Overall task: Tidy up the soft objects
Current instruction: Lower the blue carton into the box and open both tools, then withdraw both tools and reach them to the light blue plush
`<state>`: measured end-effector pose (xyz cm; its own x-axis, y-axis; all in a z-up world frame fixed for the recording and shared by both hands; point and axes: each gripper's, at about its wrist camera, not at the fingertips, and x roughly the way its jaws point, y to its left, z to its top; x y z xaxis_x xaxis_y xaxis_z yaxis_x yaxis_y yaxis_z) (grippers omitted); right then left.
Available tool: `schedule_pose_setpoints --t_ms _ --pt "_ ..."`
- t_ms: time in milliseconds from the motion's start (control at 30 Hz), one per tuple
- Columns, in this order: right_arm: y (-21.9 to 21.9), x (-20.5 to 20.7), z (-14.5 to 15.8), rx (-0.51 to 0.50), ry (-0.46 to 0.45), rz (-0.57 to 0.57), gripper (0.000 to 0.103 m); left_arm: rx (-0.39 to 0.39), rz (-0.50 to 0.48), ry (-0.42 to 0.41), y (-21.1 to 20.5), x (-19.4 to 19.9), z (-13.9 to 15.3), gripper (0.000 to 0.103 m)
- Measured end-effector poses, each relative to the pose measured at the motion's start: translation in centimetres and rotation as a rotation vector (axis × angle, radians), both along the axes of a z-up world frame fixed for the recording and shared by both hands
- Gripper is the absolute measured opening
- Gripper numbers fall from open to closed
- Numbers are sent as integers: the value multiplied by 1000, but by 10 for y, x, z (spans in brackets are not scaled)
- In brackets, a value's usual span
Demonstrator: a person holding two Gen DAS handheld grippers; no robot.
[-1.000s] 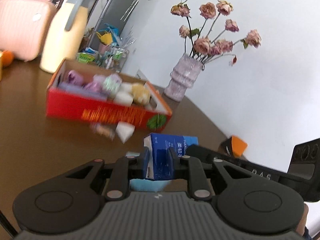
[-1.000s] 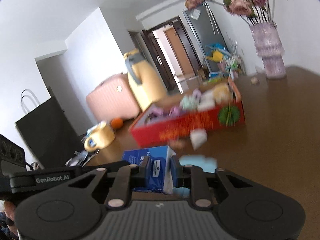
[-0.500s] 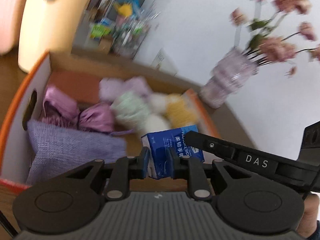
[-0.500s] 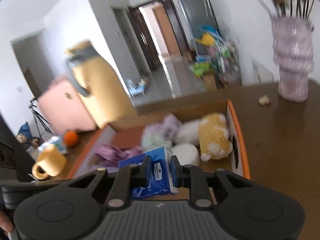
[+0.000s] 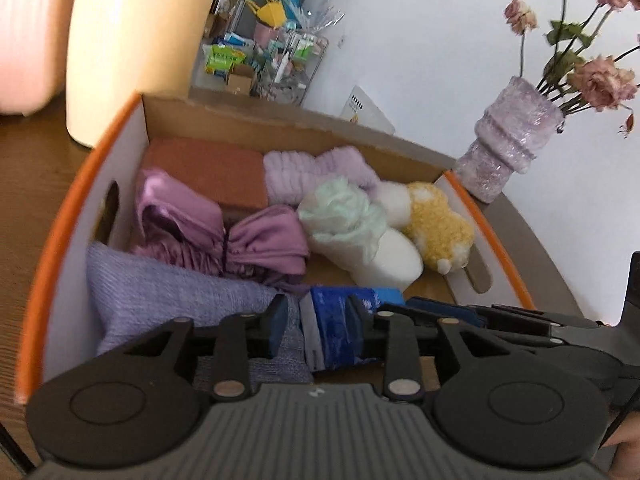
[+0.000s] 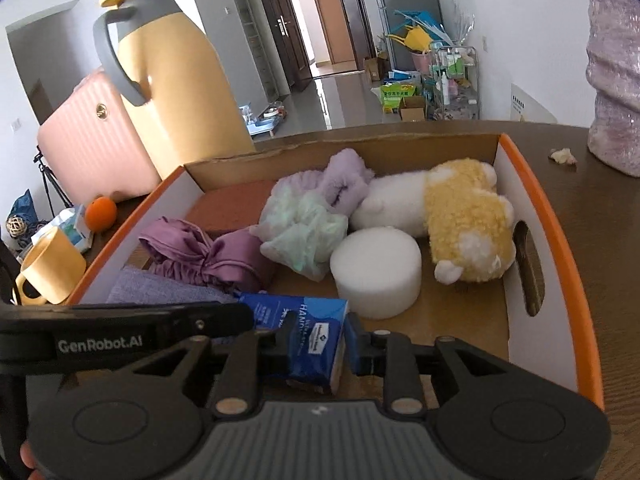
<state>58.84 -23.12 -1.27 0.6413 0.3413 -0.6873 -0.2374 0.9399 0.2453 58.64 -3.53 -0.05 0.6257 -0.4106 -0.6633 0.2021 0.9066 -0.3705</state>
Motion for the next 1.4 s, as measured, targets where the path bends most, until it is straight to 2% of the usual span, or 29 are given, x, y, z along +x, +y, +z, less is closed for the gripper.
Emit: schedule_pose_setpoints --t_ms 167,300,333,433,500,667,767,867,1000,1067,1167,1267,1400 --pt "-17 -26 42 -5 -77 -8 31 44 5 -103 8 -33 49 39" --pt "-32 -60 87 -31 -169 -12 32 110 20 -210 20 -79 90 45" --pt "-38 -75 100 -38 -199 -17 34 130 24 -248 25 -98 99 49" --pt "-56 -116 127 -61 -270 -22 39 191 25 -342 35 -147 114 59" --pt "-66 -146 139 -77 -307 -33 40 236 36 -390 37 -176 119 62" --pt "-72 -199 156 -56 -356 -40 41 229 50 -430 41 -222 131 67" --pt "-68 -224 158 -38 -380 -29 43 246 74 -479 41 -253 132 73" --pt "-65 -254 150 -17 -403 -30 47 238 90 -499 42 -289 118 75" --pt "-60 -301 116 36 -388 4 55 214 87 -456 38 -328 83 77" --pt "-58 -322 93 76 -345 12 55 202 89 -416 36 -346 64 77" --pt "-58 -352 66 110 -298 -10 55 130 103 -383 41 -374 48 77" --pt "-62 -379 47 106 -271 -33 55 77 117 -349 42 -386 40 77" --pt "-67 -383 38 78 -244 -55 55 109 109 -355 34 -379 41 76"
